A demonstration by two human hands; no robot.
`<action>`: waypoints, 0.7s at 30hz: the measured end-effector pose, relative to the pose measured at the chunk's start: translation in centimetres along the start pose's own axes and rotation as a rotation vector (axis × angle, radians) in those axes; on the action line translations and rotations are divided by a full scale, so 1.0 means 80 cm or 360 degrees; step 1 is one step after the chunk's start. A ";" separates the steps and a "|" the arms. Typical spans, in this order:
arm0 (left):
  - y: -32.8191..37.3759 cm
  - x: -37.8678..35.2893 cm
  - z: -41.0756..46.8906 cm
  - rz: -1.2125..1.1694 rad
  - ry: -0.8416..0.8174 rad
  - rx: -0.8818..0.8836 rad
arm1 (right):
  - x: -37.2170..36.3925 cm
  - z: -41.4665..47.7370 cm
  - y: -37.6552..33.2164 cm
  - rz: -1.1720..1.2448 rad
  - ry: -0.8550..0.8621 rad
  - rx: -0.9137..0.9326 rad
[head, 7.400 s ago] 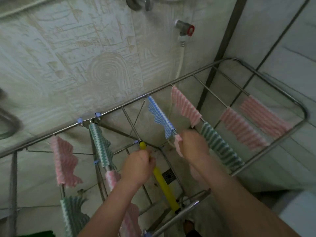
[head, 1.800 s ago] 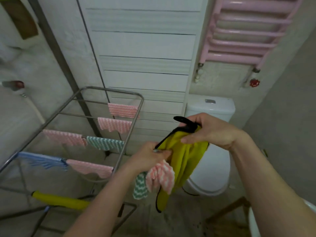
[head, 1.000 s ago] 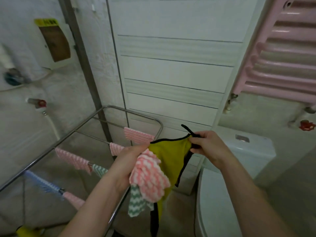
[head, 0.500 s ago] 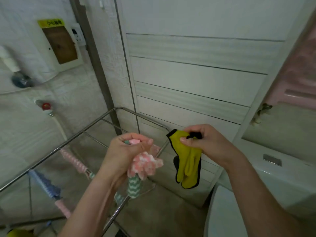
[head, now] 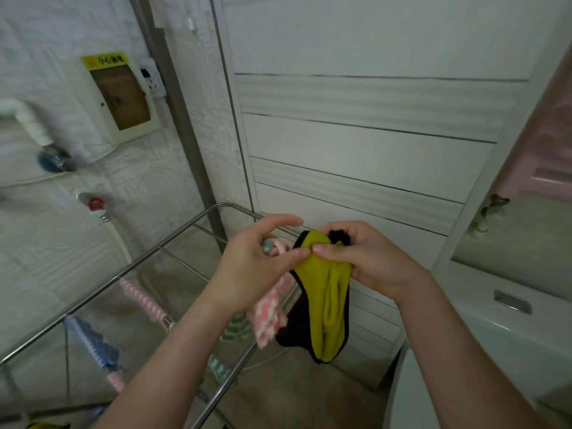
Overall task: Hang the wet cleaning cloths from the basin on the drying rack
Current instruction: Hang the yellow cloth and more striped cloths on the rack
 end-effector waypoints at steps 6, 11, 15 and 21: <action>-0.007 0.011 0.000 -0.0401 0.0005 0.0108 | 0.031 0.000 -0.004 0.0251 0.0339 -0.0031; -0.001 0.001 -0.002 -0.0516 -0.0199 0.0156 | 0.060 -0.006 -0.008 0.0194 0.0690 0.0078; 0.016 0.000 0.005 -0.0024 -0.0041 -0.0049 | 0.053 -0.008 -0.019 -0.0119 0.0762 0.0138; 0.031 -0.008 0.026 0.0396 0.0017 -0.0374 | 0.013 -0.006 -0.039 -0.0518 0.0409 0.0106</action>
Point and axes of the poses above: each hand's wrist, its own z-axis towards the middle knuckle, its own x-axis out of the back of the hand, y = z × x, the point moved 7 cm from there along z, towards the middle knuckle, and after that the axes turned 2 degrees about z, right-handed, at the moved point
